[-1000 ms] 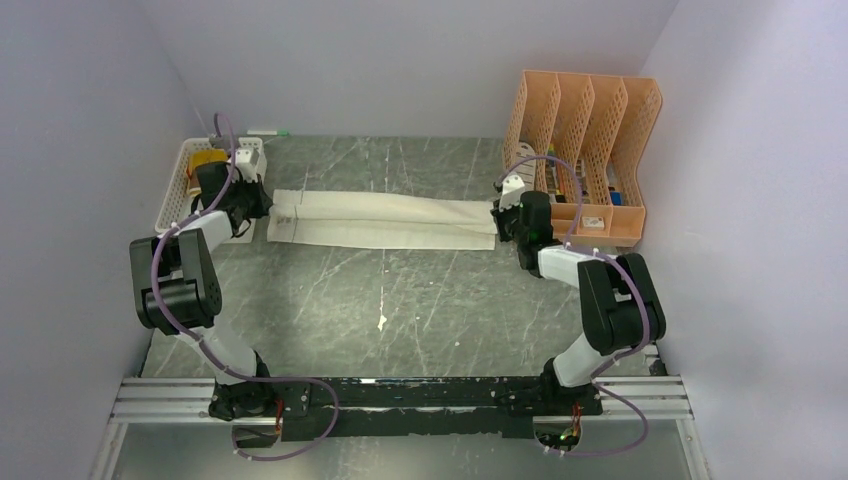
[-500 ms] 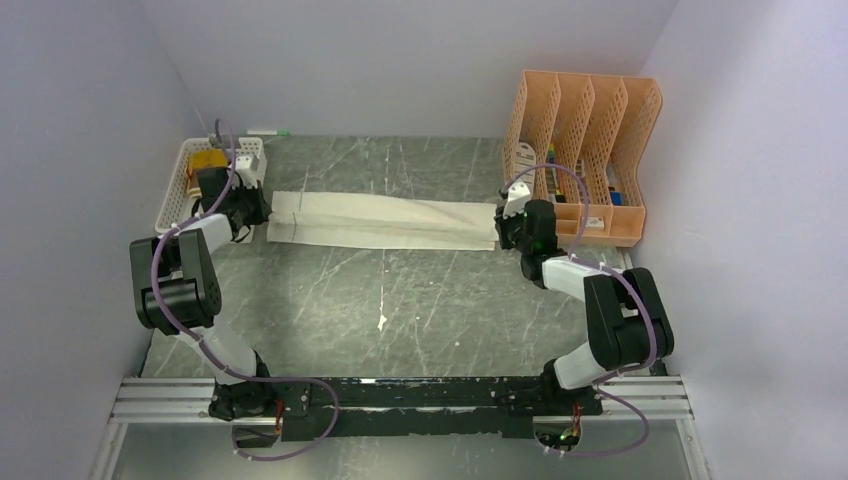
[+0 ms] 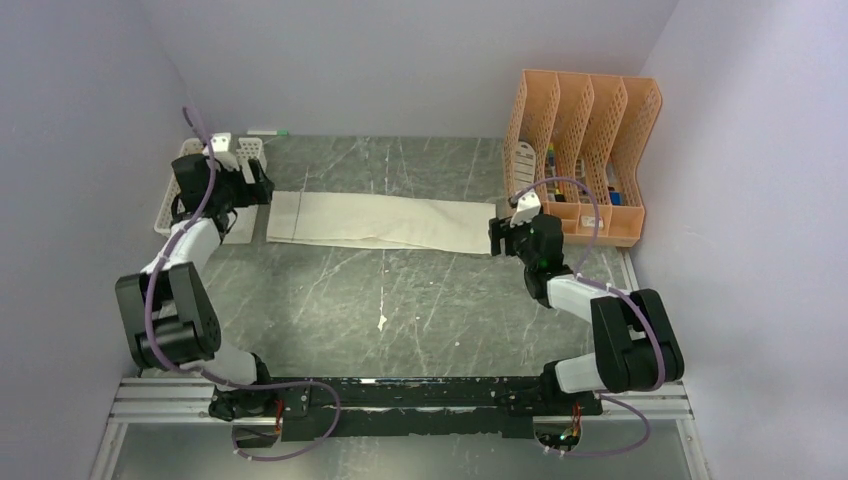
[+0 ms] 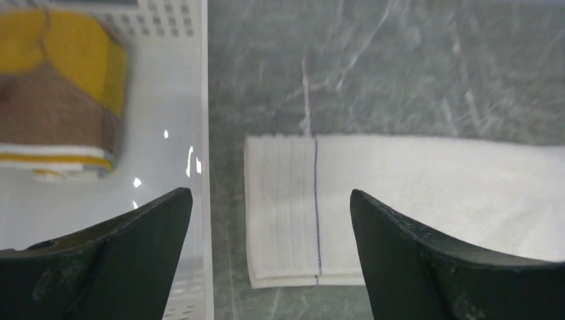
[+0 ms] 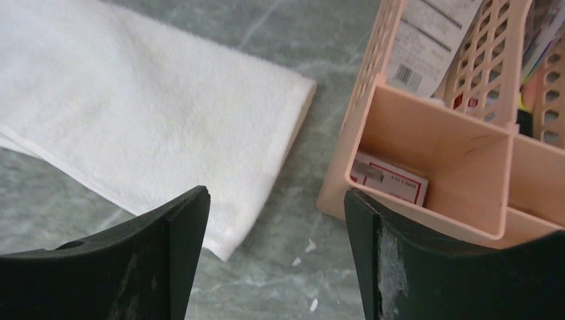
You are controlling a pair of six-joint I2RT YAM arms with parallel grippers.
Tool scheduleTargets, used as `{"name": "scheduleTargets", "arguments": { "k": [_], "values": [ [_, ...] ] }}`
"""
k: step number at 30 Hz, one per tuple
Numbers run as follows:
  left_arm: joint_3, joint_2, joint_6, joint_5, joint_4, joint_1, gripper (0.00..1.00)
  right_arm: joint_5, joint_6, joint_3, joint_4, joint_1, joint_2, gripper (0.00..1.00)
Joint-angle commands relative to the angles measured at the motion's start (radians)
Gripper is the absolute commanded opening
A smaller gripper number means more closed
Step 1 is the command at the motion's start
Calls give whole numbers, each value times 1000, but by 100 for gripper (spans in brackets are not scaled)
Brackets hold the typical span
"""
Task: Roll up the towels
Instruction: Fold the towel at the center of the board.
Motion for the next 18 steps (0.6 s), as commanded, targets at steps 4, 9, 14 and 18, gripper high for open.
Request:
{"name": "scheduleTargets", "arguments": {
  "k": [4, 9, 14, 18],
  "values": [
    [41, -82, -72, 116, 24, -31, 100, -32, 59, 216, 32, 54, 102, 74],
    [238, 136, -37, 123, -293, -63, 83, -137, 190, 392, -110, 81, 236, 72],
    [261, 177, -48, 129, -342, -63, 81, -262, 361, 537, -343, 23, 345, 72],
    [272, 179, -71, 171, -349, -64, 81, -267, 453, 538, -419, -7, 387, 67]
  ]
}}
